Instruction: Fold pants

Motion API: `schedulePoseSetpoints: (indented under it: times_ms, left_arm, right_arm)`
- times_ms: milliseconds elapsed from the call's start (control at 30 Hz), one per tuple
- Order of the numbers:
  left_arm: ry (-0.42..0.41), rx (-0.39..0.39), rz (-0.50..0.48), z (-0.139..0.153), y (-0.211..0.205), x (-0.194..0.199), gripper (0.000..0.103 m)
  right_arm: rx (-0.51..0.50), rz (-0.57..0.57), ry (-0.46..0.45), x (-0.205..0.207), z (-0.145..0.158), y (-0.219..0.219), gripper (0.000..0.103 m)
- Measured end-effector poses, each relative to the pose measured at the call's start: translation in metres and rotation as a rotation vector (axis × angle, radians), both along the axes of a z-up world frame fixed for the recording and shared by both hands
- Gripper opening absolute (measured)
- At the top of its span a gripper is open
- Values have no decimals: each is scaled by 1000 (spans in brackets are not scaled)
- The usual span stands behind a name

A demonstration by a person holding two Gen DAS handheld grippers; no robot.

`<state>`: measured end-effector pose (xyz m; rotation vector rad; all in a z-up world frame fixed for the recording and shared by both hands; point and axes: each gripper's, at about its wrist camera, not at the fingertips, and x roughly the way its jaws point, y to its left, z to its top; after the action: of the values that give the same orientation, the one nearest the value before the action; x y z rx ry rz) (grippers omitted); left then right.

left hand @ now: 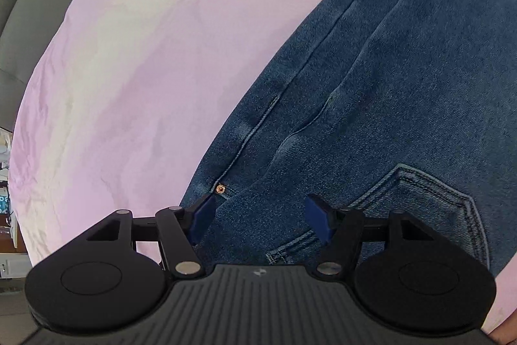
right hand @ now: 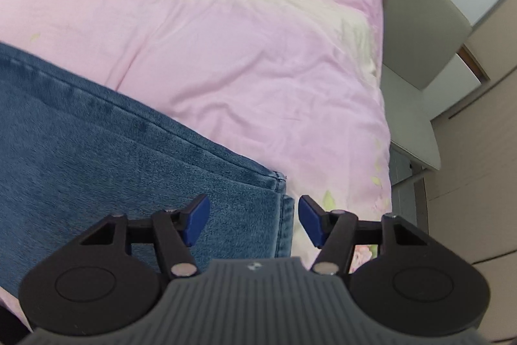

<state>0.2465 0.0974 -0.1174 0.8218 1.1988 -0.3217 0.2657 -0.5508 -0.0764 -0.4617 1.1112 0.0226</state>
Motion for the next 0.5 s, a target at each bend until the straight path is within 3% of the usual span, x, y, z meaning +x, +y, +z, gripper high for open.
schedulePoseSetpoints:
  times_ms: [333, 433, 500]
  left_arm:
    - [127, 30, -8, -23, 5, 21, 75]
    - [163, 16, 23, -27, 9, 28, 72]
    - [177, 12, 39, -30, 10, 30, 65]
  right_arm:
    - [15, 317, 223, 34, -55, 17, 64]
    - [49, 267, 279, 46, -66, 13, 65]
    - [83, 200, 319, 53, -69, 13, 58]
